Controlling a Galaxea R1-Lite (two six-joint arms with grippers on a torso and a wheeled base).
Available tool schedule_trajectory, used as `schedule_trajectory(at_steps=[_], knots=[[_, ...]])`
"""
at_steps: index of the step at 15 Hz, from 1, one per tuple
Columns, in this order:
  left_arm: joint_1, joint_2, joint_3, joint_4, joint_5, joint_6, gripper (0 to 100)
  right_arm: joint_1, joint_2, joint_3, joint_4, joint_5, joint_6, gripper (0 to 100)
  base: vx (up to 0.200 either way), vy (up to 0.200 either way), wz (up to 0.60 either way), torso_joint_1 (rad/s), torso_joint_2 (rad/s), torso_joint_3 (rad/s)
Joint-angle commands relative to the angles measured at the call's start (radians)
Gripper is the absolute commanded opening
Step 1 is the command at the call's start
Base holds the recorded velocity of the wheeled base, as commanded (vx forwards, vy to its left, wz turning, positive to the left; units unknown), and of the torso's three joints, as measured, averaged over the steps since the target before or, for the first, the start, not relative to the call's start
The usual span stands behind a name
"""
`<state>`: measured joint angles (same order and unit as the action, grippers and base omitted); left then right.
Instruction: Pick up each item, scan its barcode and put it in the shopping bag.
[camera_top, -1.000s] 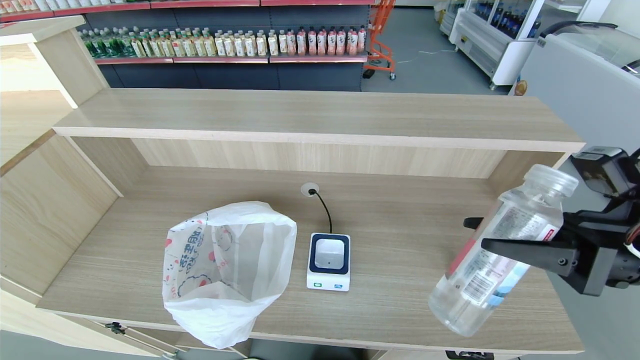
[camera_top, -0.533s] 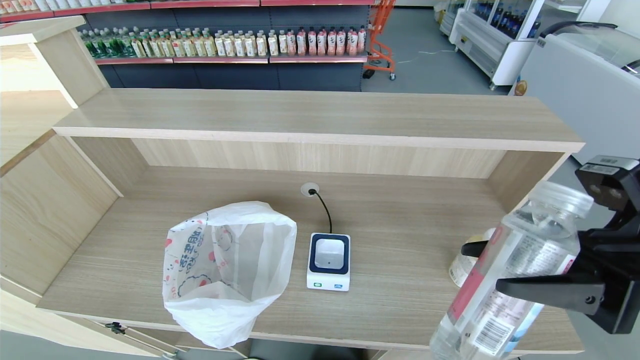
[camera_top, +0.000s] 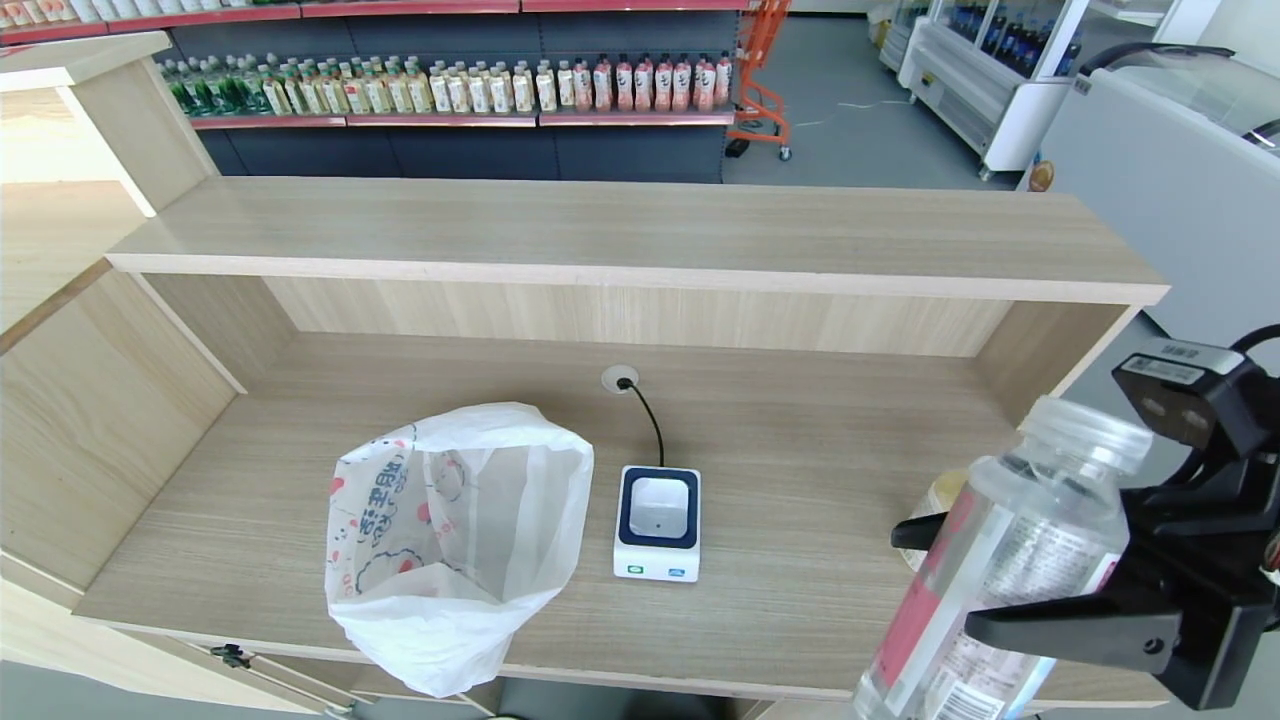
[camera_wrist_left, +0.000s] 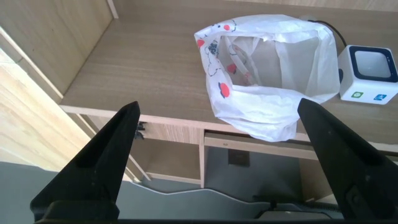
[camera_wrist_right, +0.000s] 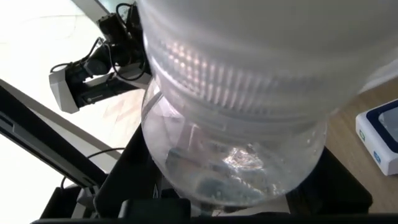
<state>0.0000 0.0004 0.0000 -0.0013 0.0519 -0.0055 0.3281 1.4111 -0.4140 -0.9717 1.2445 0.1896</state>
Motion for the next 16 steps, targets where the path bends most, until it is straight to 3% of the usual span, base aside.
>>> schedule_trajectory(at_steps=[1,9,16], knots=[[0.000,0.000,0.000,0.000,0.000,-0.001,100,0.003,0.060,-0.003,-0.002,0.000,-0.038,0,0.000,0.000,0.00,0.000,0.00,0.000],[0.000,0.000,0.000,0.000,0.000,-0.001,100,0.071,0.172,-0.035,-0.055,-0.023,-0.093,0,0.000,0.000,0.00,0.000,0.00,0.000],[0.000,0.000,0.000,0.000,0.000,-0.001,100,0.186,0.233,-0.092,-0.071,-0.152,-0.091,0,0.000,0.000,0.00,0.000,0.00,0.000]])
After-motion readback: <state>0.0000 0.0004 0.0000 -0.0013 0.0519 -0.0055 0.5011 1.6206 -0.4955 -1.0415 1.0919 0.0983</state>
